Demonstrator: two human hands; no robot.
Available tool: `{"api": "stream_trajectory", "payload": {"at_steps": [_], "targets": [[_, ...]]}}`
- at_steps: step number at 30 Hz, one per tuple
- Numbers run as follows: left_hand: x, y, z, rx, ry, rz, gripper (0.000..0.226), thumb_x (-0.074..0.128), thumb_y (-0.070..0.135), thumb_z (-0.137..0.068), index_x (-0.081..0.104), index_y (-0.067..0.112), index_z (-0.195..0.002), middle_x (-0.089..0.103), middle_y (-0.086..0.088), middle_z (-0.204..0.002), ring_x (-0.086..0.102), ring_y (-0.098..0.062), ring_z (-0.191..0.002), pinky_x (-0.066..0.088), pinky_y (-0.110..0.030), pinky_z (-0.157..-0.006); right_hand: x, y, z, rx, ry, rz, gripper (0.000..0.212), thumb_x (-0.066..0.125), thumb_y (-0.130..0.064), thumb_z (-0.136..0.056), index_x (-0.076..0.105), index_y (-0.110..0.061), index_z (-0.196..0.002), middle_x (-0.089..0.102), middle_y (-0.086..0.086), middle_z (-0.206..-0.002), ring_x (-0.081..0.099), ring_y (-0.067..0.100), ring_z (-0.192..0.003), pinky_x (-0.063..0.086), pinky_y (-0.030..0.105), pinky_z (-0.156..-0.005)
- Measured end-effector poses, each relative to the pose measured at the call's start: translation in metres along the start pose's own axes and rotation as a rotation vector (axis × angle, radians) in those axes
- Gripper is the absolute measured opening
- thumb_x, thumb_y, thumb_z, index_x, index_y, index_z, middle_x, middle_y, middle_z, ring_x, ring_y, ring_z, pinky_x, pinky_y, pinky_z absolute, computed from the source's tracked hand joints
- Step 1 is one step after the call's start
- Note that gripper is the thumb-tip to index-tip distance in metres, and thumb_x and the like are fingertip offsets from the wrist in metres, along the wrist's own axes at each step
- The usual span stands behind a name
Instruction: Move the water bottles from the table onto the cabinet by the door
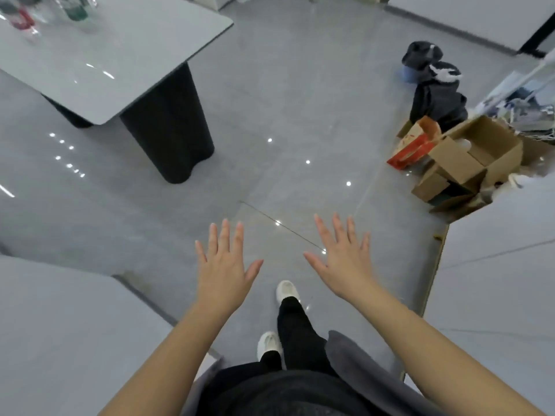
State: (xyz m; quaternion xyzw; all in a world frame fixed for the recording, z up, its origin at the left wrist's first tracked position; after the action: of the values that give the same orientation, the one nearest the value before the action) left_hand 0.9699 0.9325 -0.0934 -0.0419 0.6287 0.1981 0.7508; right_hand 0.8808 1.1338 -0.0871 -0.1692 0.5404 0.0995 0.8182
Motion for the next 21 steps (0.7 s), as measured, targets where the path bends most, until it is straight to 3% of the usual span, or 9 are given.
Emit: {"api": "stream_trajectory", "payload": {"at_steps": [13,21], "targets": [[-0.022,-0.077,-0.067,-0.408,0.036,0.087,0.078,0.030,0.061,-0.094,0.001,0.020,-0.154,-0.004,-0.009,-0.162,-0.010,-0.030,-0.148,0.004,-0.056,-0.117,-0.024,-0.099,-0.147,-0.378,-0.107,0.100,0.075,0.030,-0.063,-0.096,-0.014,-0.039,-0.152,-0.016,0.003,-0.164,-0.019,0.031,-0.149,-0.003,0.060,-0.118],[-0.043,-0.134,-0.094,-0.537,0.085,0.165,0.078,0.032,0.060,-0.094,0.004,0.019,-0.155,-0.003,-0.009,-0.162,-0.011,-0.029,-0.148,0.001,-0.055,-0.117,-0.030,-0.180,-0.205,-0.514,-0.147,0.172,0.076,0.030,-0.064,-0.095,-0.014,-0.038,-0.153,-0.016,0.003,-0.164,-0.018,0.032,-0.149,-0.003,0.061,-0.117]]}}
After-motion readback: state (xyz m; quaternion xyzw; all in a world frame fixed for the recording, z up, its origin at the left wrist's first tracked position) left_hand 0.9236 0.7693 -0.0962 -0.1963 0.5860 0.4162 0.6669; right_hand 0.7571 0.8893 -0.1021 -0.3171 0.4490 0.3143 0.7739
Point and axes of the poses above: each hand's wrist, its own z-axis away from the middle knuckle, its own x-axis out of the palm, y = z × x, the point moved 6 cm from there along -z, towards the middle knuckle
